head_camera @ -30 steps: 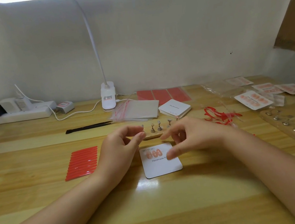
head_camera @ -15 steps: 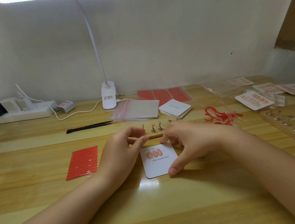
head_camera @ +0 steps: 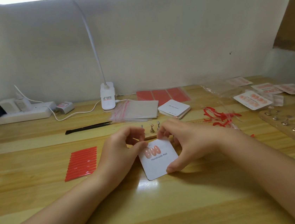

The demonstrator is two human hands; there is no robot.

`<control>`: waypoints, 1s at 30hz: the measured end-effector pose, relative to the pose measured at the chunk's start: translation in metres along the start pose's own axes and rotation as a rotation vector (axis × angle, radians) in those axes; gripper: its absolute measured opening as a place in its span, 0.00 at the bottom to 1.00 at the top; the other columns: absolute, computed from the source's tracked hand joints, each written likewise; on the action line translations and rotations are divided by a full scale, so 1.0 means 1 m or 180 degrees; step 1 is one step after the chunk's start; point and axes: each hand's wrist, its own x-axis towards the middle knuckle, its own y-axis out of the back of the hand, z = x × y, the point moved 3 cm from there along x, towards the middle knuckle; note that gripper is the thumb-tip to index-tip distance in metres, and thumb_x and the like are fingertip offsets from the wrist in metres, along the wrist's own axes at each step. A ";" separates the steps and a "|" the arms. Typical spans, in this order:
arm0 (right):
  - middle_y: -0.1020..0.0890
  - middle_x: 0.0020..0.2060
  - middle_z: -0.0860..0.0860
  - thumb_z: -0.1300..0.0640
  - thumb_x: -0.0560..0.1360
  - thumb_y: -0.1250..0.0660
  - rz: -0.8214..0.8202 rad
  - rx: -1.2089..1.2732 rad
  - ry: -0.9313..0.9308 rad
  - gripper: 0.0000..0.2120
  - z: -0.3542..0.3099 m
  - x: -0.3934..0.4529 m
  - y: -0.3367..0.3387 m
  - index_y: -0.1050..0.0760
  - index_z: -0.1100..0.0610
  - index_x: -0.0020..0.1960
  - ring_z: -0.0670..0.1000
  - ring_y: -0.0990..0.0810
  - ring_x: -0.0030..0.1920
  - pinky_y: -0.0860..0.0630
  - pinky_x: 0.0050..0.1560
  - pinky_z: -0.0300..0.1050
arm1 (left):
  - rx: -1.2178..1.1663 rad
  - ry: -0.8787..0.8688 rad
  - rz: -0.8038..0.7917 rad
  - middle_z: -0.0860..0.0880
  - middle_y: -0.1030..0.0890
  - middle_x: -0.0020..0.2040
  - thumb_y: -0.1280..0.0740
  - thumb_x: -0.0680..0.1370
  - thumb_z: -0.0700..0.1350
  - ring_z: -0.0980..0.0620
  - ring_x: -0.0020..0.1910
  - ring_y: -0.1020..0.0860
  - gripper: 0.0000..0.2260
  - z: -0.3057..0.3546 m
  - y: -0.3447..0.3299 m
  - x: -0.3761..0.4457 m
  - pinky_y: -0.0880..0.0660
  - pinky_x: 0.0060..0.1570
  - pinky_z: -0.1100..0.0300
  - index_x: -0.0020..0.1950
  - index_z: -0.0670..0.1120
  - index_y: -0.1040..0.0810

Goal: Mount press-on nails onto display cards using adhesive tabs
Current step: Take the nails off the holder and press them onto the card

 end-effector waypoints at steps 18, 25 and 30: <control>0.15 0.35 0.53 0.68 0.72 0.31 0.0851 0.3953 -0.0303 0.06 -0.026 0.009 -0.007 0.19 0.59 0.46 0.47 0.19 0.29 0.30 0.26 0.35 | -0.0485 -0.0797 0.1104 0.58 0.16 0.46 0.27 0.73 0.42 0.58 0.46 0.18 0.12 0.008 0.045 0.018 0.22 0.48 0.67 0.52 0.56 0.20; 0.15 0.36 0.54 0.67 0.73 0.32 0.1362 0.3774 0.0038 0.07 -0.043 -0.007 0.017 0.17 0.58 0.44 0.49 0.18 0.32 0.29 0.27 0.35 | 0.0032 -0.1247 0.1378 0.56 0.17 0.47 0.28 0.75 0.47 0.57 0.47 0.18 0.06 0.028 0.064 0.018 0.23 0.51 0.65 0.51 0.49 0.20; 0.15 0.36 0.55 0.67 0.74 0.31 0.1347 0.3786 0.0126 0.06 -0.052 -0.014 0.024 0.18 0.58 0.43 0.49 0.19 0.32 0.28 0.27 0.35 | 0.0140 -0.1439 0.1583 0.63 0.19 0.47 0.31 0.77 0.47 0.65 0.48 0.19 0.03 0.046 0.066 0.013 0.27 0.48 0.74 0.48 0.48 0.21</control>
